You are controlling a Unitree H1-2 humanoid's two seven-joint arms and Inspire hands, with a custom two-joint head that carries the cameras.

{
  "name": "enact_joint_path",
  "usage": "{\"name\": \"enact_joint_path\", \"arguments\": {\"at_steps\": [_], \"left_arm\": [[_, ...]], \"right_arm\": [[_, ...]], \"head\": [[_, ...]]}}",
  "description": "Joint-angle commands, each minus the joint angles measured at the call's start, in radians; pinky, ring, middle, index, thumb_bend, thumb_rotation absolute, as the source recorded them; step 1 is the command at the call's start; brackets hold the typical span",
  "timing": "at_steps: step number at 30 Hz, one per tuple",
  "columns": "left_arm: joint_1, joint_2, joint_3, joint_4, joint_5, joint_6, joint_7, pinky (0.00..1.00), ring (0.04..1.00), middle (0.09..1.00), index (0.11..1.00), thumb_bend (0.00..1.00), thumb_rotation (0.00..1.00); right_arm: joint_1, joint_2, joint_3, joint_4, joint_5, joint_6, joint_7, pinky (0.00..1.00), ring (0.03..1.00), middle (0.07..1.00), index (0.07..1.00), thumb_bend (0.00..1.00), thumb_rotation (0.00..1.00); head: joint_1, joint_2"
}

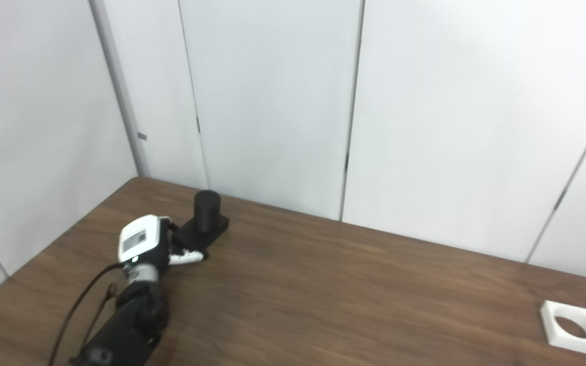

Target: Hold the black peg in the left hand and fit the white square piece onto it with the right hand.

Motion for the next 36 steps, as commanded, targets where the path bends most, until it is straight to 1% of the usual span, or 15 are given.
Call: {"name": "enact_joint_path", "arguments": {"at_steps": [1,2,3,5,9,14,20,22,26,31,33,36], "left_arm": [[-0.004,0.001,-0.008,-0.06,-0.022,-0.053,-0.019,0.68,0.744,0.718,0.488,0.5,0.05],[0.012,-0.002,-0.009,-0.087,-0.038,-0.071,-0.031,0.68,0.745,0.72,0.488,0.49,0.05],[0.027,-0.006,-0.009,-0.115,-0.054,-0.088,-0.043,0.66,0.737,0.728,0.489,0.49,0.05],[0.054,-0.012,-0.01,-0.167,-0.078,-0.11,-0.07,0.63,0.731,0.735,0.49,0.49,0.05],[0.105,-0.02,-0.024,-0.274,-0.103,-0.134,-0.128,0.61,0.735,0.75,0.49,0.49,0.05],[0.153,-0.017,-0.043,-0.387,-0.121,-0.166,-0.207,0.62,0.753,0.762,0.489,0.49,0.06],[0.209,-0.008,-0.058,-0.508,-0.148,-0.212,-0.299,0.64,0.755,0.759,0.491,0.49,0.06],[0.223,-0.004,-0.062,-0.531,-0.159,-0.229,-0.331,0.66,0.763,0.76,0.492,0.49,0.06],[0.252,0.001,-0.067,-0.56,-0.195,-0.287,-0.388,0.68,0.77,0.761,0.491,0.49,0.05],[0.289,-0.016,-0.072,-0.584,-0.204,-0.303,-0.424,0.68,0.773,0.747,0.489,0.5,0.05],[0.305,-0.02,-0.079,-0.592,-0.221,-0.312,-0.447,0.7,0.795,0.755,0.489,0.5,0.05],[0.328,-0.025,-0.098,-0.618,-0.24,-0.314,-0.487,0.73,0.816,0.763,0.489,0.5,0.05]], "right_arm": [[0.039,0.036,0.017,0.016,-0.006,0.008,-0.015,1.0,1.0,0.982,1.0,0.62,1.0],[0.041,0.038,0.017,0.011,-0.01,0.012,-0.018,1.0,1.0,0.981,1.0,0.62,1.0],[0.042,0.04,0.018,0.007,-0.011,0.014,-0.02,1.0,1.0,0.98,1.0,0.62,1.0],[0.044,0.042,0.02,0.0,-0.015,0.017,-0.022,1.0,1.0,0.979,1.0,0.61,1.0],[0.045,0.041,0.026,-0.005,-0.025,0.017,-0.024,1.0,1.0,0.974,1.0,0.6,1.0],[0.047,0.043,0.037,-0.014,-0.048,0.014,-0.033,1.0,1.0,0.97,1.0,0.59,1.0],[0.055,0.048,0.053,-0.037,-0.063,0.024,-0.047,1.0,1.0,0.954,1.0,0.58,1.0],[0.059,0.049,0.06,-0.049,-0.065,0.033,-0.053,1.0,1.0,0.948,1.0,0.57,1.0],[0.062,0.054,0.071,-0.065,-0.088,0.049,-0.078,1.0,0.997,0.937,1.0,0.58,1.0],[0.062,0.048,0.091,-0.078,-0.107,0.047,-0.09,1.0,0.975,0.93,1.0,0.56,1.0],[0.062,0.048,0.098,-0.091,-0.114,0.055,-0.093,1.0,0.969,0.929,1.0,0.53,1.0],[0.061,0.047,0.107,-0.101,-0.119,0.064,-0.097,1.0,0.975,0.93,1.0,0.52,1.0]], "head": [[-0.002,0.004],[-0.008,0.007],[-0.011,0.009],[-0.018,0.012],[-0.03,0.02],[-0.052,0.033],[-0.103,0.064],[-0.115,0.068],[-0.156,0.087],[-0.197,0.109],[-0.222,0.123],[-0.254,0.142]]}}
